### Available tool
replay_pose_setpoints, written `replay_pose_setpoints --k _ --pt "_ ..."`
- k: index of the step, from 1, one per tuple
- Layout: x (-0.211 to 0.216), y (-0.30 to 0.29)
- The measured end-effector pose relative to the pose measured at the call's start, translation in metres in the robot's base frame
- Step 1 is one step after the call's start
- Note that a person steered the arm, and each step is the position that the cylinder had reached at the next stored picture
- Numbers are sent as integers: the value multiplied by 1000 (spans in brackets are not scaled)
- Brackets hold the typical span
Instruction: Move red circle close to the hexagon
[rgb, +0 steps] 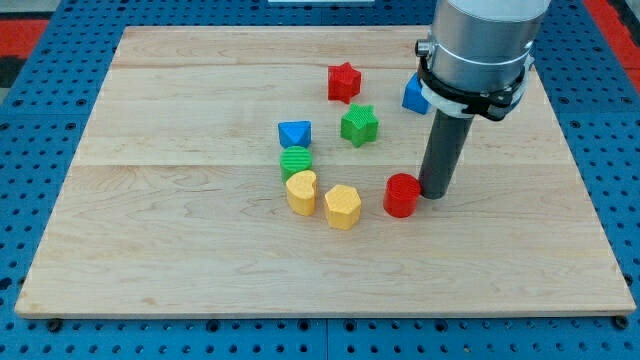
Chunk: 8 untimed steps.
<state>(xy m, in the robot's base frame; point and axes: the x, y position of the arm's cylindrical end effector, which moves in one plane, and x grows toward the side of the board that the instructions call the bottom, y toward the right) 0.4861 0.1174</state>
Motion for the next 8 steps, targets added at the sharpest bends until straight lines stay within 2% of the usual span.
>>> replay_pose_setpoints --k 2,8 --pt "17 -2" --pt "21 -26"
